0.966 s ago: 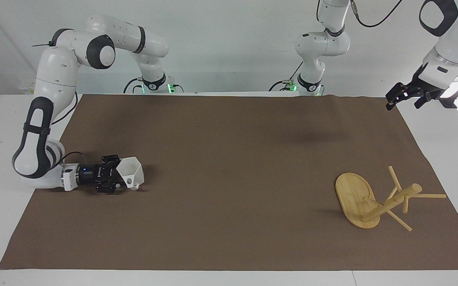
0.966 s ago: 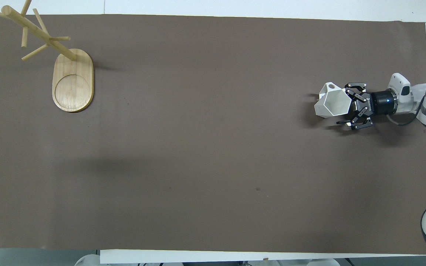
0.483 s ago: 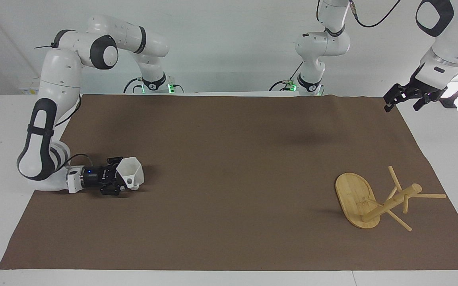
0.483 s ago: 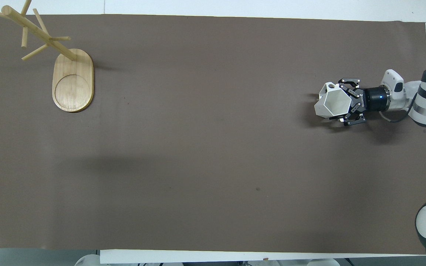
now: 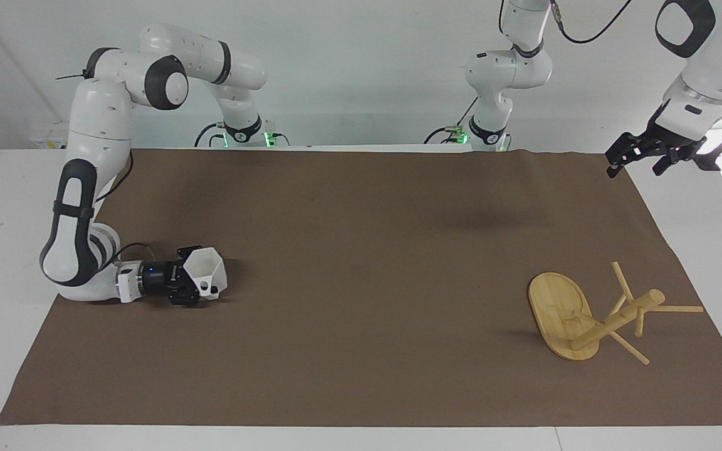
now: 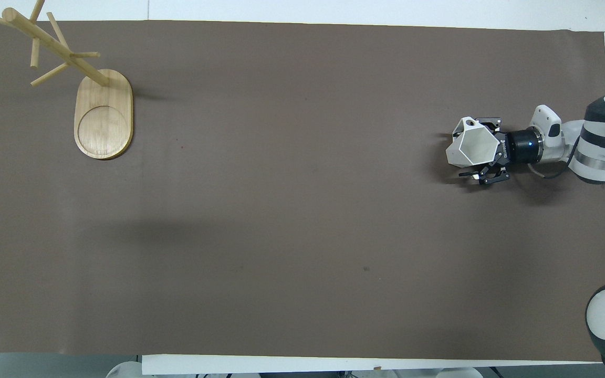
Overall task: Hang cup on rack
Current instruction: 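Carry the mug toward the left gripper while the left gripper approaches, then grasp the mug with the left gripper while the right gripper holds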
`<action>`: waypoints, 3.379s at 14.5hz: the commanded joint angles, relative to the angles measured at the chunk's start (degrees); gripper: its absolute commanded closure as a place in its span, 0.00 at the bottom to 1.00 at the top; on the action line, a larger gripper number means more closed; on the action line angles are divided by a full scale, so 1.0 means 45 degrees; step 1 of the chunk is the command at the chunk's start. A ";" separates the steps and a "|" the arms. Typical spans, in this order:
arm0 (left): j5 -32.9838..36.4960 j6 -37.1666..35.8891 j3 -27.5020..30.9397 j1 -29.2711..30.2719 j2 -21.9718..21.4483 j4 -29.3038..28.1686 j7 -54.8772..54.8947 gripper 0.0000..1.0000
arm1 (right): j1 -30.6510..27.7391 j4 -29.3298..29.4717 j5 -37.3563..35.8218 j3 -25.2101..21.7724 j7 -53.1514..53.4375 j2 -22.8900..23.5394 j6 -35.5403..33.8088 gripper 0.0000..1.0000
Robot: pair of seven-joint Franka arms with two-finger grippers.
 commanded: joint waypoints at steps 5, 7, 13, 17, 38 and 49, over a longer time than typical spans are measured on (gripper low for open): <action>-0.0020 0.0219 0.0119 -0.0070 -0.0056 -0.0291 0.0086 0.00 | 0.0236 -0.0305 0.0243 0.0033 -0.0181 -0.0254 0.0119 0.63; -0.0020 0.0277 0.0119 -0.0011 -0.0056 -0.0312 0.0106 0.00 | 0.0450 -0.0285 0.0321 0.0033 -0.0064 -0.0390 0.0138 0.79; -0.0001 0.0667 -0.0038 -0.2094 -0.0017 -0.0254 -0.2580 0.00 | 0.2225 -0.0343 0.1352 0.0033 0.2276 -0.1795 0.2184 0.80; 0.0058 0.1758 -0.0077 -0.5003 0.0468 -0.0098 -0.7245 0.00 | 0.3767 -0.0519 0.3714 0.0033 0.3332 -0.2032 0.3943 0.80; -0.0937 0.1722 -0.0077 -0.7355 0.7112 0.6837 -1.3800 0.01 | 0.9748 -0.1555 0.9344 0.0033 0.3296 -0.3555 1.0197 0.76; -0.1525 0.3206 -0.0057 -0.7512 0.6877 0.4767 -1.4190 1.00 | 0.9807 -0.1555 0.9325 0.0014 0.3316 -0.3536 1.0547 0.76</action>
